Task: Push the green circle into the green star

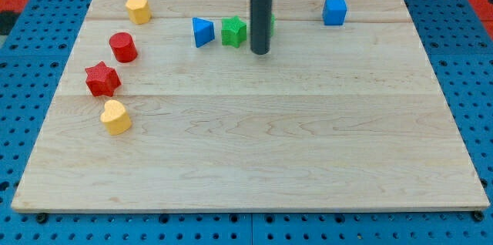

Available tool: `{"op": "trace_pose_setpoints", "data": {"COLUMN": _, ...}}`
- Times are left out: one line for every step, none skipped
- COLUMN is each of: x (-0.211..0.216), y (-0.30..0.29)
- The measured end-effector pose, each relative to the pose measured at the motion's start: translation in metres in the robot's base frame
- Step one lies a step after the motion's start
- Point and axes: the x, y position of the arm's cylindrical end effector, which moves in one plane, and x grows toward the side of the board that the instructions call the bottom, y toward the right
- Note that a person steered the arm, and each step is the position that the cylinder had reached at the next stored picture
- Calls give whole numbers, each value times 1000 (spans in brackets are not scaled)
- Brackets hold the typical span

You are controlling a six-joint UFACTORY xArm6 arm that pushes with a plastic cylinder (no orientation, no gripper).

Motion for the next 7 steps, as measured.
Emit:
{"op": "trace_pose_setpoints", "data": {"x": 0, "y": 43}}
{"op": "trace_pose_setpoints", "data": {"x": -38, "y": 68}}
{"op": "trace_pose_setpoints", "data": {"x": -48, "y": 57}}
{"op": "trace_pose_setpoints", "data": {"x": -86, "y": 66}}
{"op": "trace_pose_setpoints", "data": {"x": -116, "y": 67}}
{"op": "trace_pose_setpoints", "data": {"x": -100, "y": 42}}
{"op": "trace_pose_setpoints", "data": {"x": -65, "y": 12}}
